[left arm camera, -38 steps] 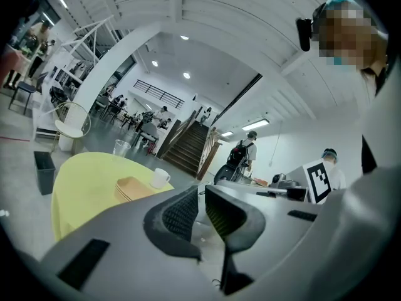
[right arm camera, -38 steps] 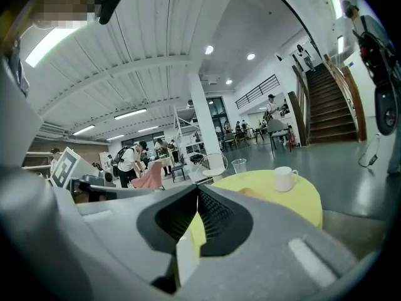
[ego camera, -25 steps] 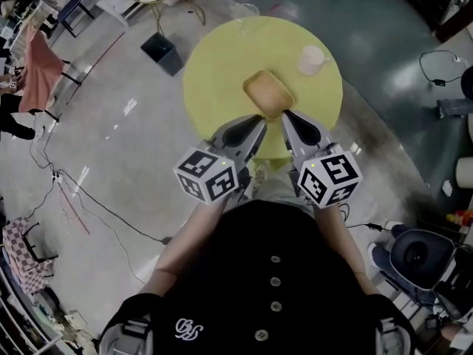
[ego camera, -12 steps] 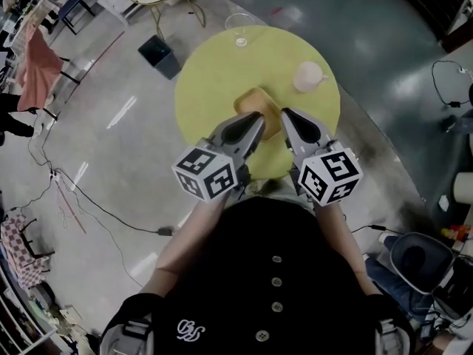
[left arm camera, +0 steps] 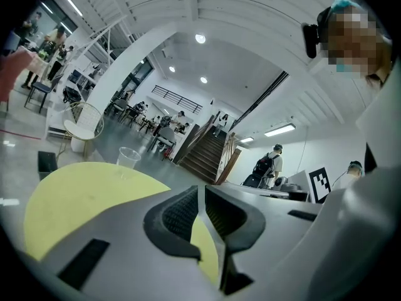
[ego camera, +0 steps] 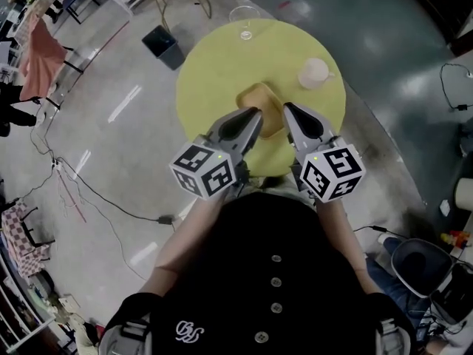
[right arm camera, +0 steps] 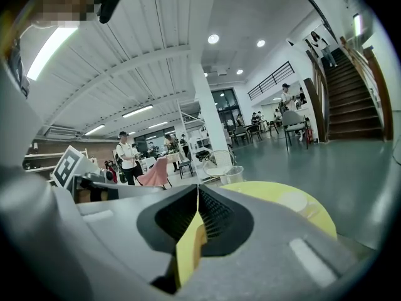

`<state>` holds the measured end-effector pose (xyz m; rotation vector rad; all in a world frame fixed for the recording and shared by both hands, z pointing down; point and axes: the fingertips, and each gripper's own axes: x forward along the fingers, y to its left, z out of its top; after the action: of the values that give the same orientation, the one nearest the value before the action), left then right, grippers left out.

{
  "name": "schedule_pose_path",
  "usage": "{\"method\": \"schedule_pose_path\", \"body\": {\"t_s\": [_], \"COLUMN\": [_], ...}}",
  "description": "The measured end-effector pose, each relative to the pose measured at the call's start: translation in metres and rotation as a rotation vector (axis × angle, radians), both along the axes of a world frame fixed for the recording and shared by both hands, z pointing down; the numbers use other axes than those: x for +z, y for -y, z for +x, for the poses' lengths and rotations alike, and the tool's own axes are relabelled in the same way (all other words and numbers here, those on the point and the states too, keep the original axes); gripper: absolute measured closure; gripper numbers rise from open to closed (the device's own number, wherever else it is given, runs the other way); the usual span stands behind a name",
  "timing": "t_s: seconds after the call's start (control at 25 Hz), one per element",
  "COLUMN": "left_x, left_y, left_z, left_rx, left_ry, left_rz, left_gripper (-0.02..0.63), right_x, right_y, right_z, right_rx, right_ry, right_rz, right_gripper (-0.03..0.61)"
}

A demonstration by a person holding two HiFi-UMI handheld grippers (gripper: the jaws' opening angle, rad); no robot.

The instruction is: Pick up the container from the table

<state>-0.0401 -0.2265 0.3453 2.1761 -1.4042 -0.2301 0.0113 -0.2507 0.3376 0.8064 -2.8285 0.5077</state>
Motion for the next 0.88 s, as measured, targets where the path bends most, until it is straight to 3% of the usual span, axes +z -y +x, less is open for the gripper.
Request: {"method": "schedule_pose_path", "body": {"t_s": [0.88], "left_x": [0.039], "left_y": [0.008], "left_z": [-0.035], "left_rx": [0.069], "left_ry": [-0.030], "left_rz": [-0.145], "left_gripper": [0.571], "right_x": [0.030], "right_y": [0.020], "right_z": [-0.024], "right_rx": [0.076], "right_ry": [-0.031], "right_rz": [-0.107], "right_gripper": [0.574]}}
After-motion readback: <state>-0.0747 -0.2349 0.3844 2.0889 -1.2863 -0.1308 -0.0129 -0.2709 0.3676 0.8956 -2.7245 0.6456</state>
